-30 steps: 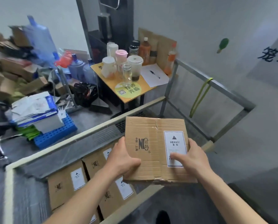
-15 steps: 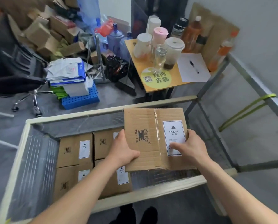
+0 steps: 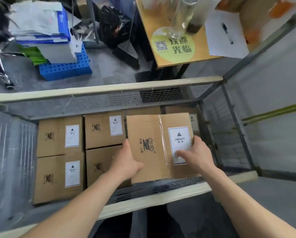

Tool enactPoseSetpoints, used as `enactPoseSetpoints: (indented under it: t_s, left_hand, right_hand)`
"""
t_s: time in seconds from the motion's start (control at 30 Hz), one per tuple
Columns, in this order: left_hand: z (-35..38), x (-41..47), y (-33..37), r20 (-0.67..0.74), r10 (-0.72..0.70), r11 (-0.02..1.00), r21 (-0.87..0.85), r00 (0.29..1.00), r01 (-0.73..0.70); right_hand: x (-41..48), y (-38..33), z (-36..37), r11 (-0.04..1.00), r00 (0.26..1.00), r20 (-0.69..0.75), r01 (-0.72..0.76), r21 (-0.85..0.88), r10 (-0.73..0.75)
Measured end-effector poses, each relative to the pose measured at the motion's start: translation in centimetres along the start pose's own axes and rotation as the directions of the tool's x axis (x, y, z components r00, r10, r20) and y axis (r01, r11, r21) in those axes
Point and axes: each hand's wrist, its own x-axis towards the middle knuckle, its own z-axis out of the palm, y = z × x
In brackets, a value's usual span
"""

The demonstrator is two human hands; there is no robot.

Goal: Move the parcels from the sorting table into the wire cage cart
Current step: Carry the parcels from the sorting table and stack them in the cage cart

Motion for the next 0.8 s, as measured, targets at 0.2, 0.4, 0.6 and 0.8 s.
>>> enactPoseSetpoints:
  t_s: [0.2,0.4,0.6,0.8]
  left_hand:
    - [4.8,3.9,-4.1,0.033,-0.083,0.997,0.001,0.996,0.083]
    - [9.7,7.6,-7.4,0.058,-0.147,0.989,-0.016,0.987,0.148]
    - [12.3,10.6,-9.8,0.063,-0.2,0.979,-0.019,0.978,0.202]
    - [13.5,12.4,-11.6,0.079,-0.281,0.958,-0.03,0.956,0.284]
  right_hand:
    - [4.3,3.5,5.0,0.999,0.995,0.096,-0.013,-0.033,0.016]
    - [9.3,6.9,9.1,0.998,0.984,0.175,-0.016,-0.067,0.027]
    - [13.3,8.4,11.7,0.994,0.973,0.232,0.007,-0.105,0.018]
    - [15.4,8.6,13.6,0.988,0.971,0.237,0.035,-0.15,0.001]
